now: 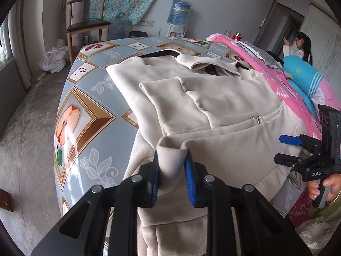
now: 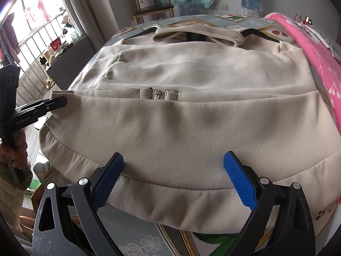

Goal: Fold large clothes

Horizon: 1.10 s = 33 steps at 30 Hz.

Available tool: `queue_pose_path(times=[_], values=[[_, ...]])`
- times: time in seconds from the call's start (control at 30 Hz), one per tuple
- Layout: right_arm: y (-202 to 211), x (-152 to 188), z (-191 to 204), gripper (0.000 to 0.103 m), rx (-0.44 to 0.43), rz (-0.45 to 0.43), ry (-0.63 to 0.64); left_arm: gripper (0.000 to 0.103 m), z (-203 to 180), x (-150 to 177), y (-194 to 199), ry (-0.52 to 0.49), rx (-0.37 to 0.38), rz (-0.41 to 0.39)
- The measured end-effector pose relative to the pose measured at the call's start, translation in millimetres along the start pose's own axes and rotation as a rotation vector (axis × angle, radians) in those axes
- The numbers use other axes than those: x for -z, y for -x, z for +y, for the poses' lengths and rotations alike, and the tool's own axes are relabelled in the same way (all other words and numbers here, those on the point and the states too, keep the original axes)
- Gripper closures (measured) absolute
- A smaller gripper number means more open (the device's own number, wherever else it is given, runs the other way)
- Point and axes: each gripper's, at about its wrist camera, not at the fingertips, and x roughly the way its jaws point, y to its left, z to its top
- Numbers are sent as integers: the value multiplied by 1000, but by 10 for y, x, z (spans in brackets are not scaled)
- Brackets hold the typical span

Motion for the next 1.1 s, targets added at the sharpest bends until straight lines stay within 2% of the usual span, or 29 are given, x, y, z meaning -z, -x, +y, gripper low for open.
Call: queue_pose_path(times=[0.1, 0.17, 0.27, 0.4, 0.57, 0.63, 0.77, 0.87, 1.0, 1.1], values=[[16, 6, -21, 11, -14, -4, -1, 82, -79, 5, -14, -16, 4, 16], [77, 3, -81, 19, -32, -7, -22, 82, -131, 16, -13, -30, -13, 25], [321, -19, -339, 23, -52, -78, -82, 88, -193, 46, -34, -46, -67, 48], [629, -154, -900, 26, 27, -163, -181, 92, -228, 67, -67, -42, -130, 57], [756, -369, -1591, 41, 121, -213, -301, 92, -255, 73, -128, -43, -194, 66], [718, -420, -1805, 43, 116, -212, -335, 92, -261, 72, -137, -42, -204, 68], [497, -441, -2123, 54, 29, -160, -416, 92, -263, 75, -138, -41, -214, 66], [384, -397, -2169, 66, -19, -115, -432, 92, -265, 78, -134, -41, -214, 66], [477, -326, -1991, 70, -33, -116, -370, 92, -269, 78, -141, -50, -221, 67], [571, -293, -1825, 74, 11, -117, -283, 92, -277, 77, -150, -57, -228, 67]])
